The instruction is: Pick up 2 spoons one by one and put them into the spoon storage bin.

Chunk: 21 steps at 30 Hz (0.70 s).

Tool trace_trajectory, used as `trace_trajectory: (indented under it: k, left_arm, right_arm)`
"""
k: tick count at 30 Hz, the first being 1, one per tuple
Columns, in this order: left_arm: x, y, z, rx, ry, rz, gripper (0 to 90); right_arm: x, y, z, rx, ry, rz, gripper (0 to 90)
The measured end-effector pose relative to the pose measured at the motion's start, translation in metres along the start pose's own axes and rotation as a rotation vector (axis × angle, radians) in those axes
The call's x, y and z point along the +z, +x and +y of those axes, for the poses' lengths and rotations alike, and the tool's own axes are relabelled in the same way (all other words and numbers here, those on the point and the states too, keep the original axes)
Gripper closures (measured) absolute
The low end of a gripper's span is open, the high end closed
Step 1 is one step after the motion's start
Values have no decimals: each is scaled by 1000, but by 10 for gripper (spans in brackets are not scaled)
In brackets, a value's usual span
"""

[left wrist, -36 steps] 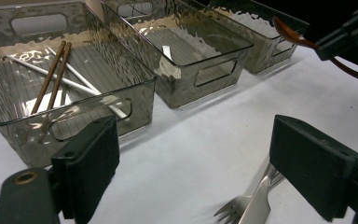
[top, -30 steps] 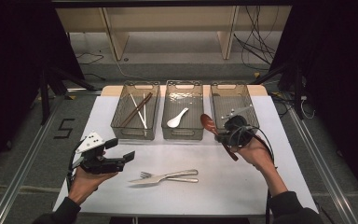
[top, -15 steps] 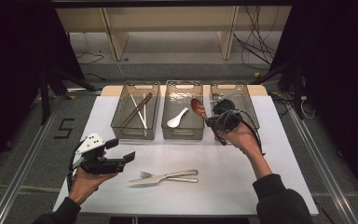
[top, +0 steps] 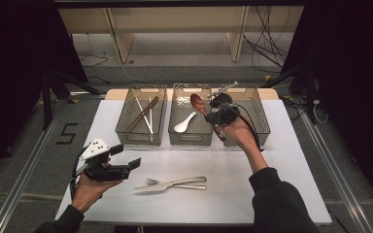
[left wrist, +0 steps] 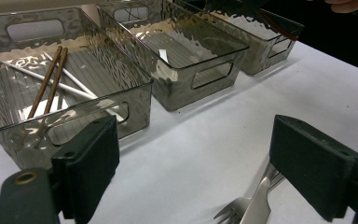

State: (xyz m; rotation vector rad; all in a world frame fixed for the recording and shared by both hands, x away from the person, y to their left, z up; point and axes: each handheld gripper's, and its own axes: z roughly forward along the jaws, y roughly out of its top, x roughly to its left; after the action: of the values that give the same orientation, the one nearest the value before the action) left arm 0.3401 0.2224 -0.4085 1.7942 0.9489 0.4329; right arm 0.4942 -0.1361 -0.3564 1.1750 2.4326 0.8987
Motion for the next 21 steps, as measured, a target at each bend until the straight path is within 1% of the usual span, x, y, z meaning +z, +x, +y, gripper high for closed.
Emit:
trace_trajectory:
  k: [4,10,21]
  left_arm:
    - [0,0,0,1,2,-1,155]
    - [0,1,0,0,-1,-1,155]
    - [0,0,0,-4,-8,0,155]
  right_arm:
    - [5,-1,9,18,-2,3,823]
    - [13,-1,20,23,-11,-6,823]
    - [24,-3,30,65,-19,-16,822]
